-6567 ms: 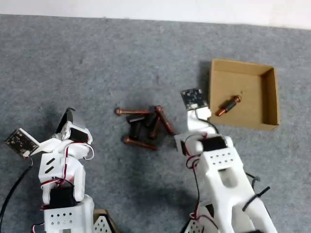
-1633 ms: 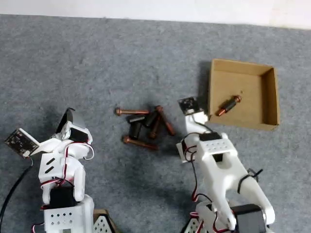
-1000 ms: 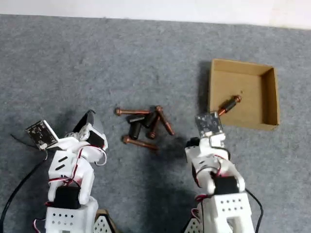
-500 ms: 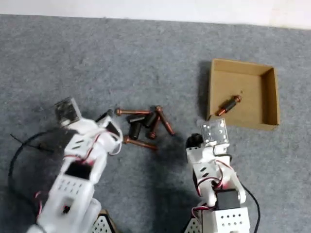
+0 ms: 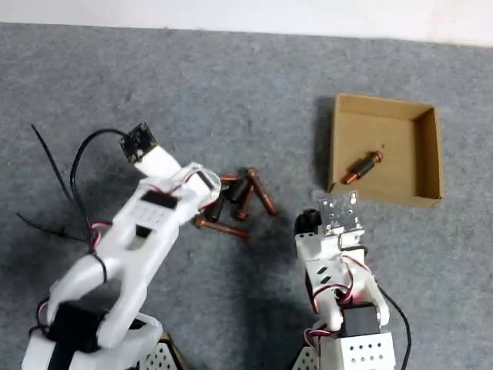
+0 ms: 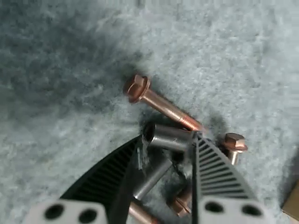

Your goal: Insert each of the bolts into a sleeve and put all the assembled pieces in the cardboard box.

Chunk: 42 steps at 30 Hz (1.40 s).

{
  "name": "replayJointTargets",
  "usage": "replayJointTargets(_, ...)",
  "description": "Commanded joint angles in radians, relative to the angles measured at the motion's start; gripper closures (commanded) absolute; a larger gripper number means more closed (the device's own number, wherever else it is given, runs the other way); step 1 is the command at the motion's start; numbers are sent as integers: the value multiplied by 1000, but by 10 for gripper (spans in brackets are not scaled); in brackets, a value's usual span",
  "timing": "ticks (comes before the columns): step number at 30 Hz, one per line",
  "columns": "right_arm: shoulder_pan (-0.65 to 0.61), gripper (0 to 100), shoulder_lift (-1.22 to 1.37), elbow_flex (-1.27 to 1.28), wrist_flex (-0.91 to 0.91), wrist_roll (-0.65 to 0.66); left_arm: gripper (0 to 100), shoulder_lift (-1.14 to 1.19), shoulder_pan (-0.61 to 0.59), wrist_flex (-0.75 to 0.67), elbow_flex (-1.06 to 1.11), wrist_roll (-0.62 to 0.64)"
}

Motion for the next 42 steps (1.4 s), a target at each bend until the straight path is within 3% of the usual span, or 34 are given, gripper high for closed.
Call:
replayJointTargets(1,12,995,-18,-8,1,-8,819,61,13,72,-147,14)
replayJointTargets(12,12,993,-18,-13,2,-8,816,309,5,72,-282,57)
replayJointTargets(19,12,993,-18,-13,2,-6,818,415,-59,72,-360,106)
replayJointTargets(42,12,992,-18,-15,2,-6,819,443,-90,52,-389,106)
